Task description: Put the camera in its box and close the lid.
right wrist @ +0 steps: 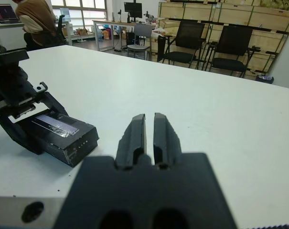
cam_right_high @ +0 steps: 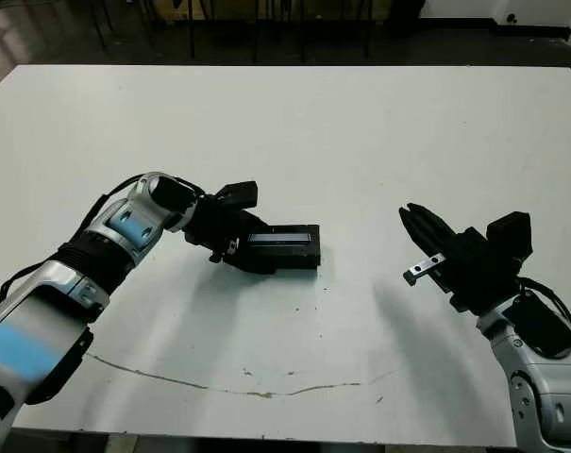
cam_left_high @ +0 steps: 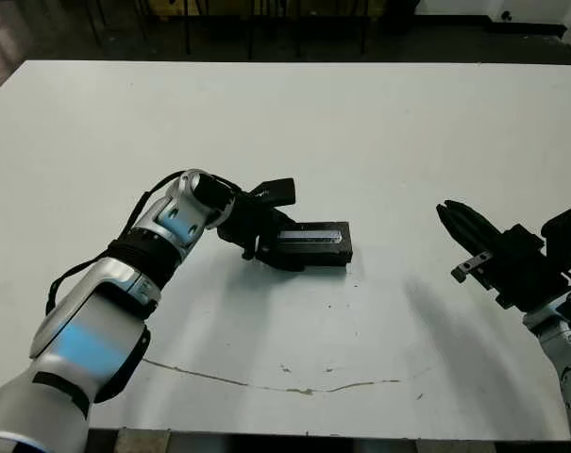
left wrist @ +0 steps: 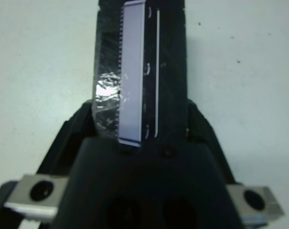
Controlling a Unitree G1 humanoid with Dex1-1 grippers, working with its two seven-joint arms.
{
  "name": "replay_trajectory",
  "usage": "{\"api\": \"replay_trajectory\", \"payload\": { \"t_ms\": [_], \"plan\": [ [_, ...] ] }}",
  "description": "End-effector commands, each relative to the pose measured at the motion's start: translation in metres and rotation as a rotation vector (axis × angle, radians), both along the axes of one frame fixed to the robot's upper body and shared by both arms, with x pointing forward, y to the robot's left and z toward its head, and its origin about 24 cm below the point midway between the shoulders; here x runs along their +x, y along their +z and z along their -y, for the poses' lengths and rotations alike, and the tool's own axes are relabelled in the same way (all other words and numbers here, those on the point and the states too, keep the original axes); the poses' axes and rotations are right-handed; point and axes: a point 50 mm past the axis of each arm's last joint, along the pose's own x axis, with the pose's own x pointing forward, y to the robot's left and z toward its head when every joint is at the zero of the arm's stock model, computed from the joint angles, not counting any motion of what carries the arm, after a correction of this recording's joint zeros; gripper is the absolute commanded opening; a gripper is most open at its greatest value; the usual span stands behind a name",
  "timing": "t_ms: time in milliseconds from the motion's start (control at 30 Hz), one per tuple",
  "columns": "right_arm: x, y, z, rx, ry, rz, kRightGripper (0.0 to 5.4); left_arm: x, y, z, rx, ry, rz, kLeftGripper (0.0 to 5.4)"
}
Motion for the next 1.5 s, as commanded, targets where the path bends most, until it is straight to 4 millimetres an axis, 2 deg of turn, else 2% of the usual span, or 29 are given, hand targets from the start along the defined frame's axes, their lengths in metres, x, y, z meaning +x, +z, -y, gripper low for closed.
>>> {"api": "replay_trajectory", "payload": {
  "t_ms": [33, 300, 467, 600, 767, 967, 1300, 1500],
  "plan": [
    [-0.002, -0.006, 0.001, 0.000, -0.004, -0.041, 0.00, -0.021, -0.047, -0.008, 0.154, 0.001, -0.139, 2.83],
    [-0.003, -0.007, 0.000, 0.003, -0.001, -0.033, 0.00, -0.023, -0.048, -0.012, 0.071, 0.164, -0.287, 2.83],
    [-0.004, -0.007, -0.001, -0.008, -0.007, -0.033, 0.00, -0.029, -0.046, -0.017, 0.103, 0.171, -0.237, 2.83],
    [-0.004, -0.007, -0.002, -0.008, -0.014, -0.042, 0.00, -0.032, -0.048, -0.022, 0.142, 0.156, -0.218, 3.55],
    [-0.005, -0.007, -0.002, 0.000, -0.011, -0.036, 0.00, -0.034, -0.051, -0.025, 0.162, 0.106, -0.091, 4.38],
    [-0.006, -0.007, -0.002, -0.003, -0.016, -0.048, 0.00, -0.037, -0.053, -0.026, 0.161, 0.092, -0.072, 5.35],
    [-0.005, -0.010, -0.001, 0.018, 0.012, -0.034, 0.00, -0.042, -0.058, -0.032, 0.135, 0.054, 0.022, 5.39],
    [-0.006, -0.010, 0.000, 0.013, 0.003, -0.044, 0.00, -0.040, -0.059, -0.056, 0.098, 0.154, 0.023, 5.39]
  ]
}}
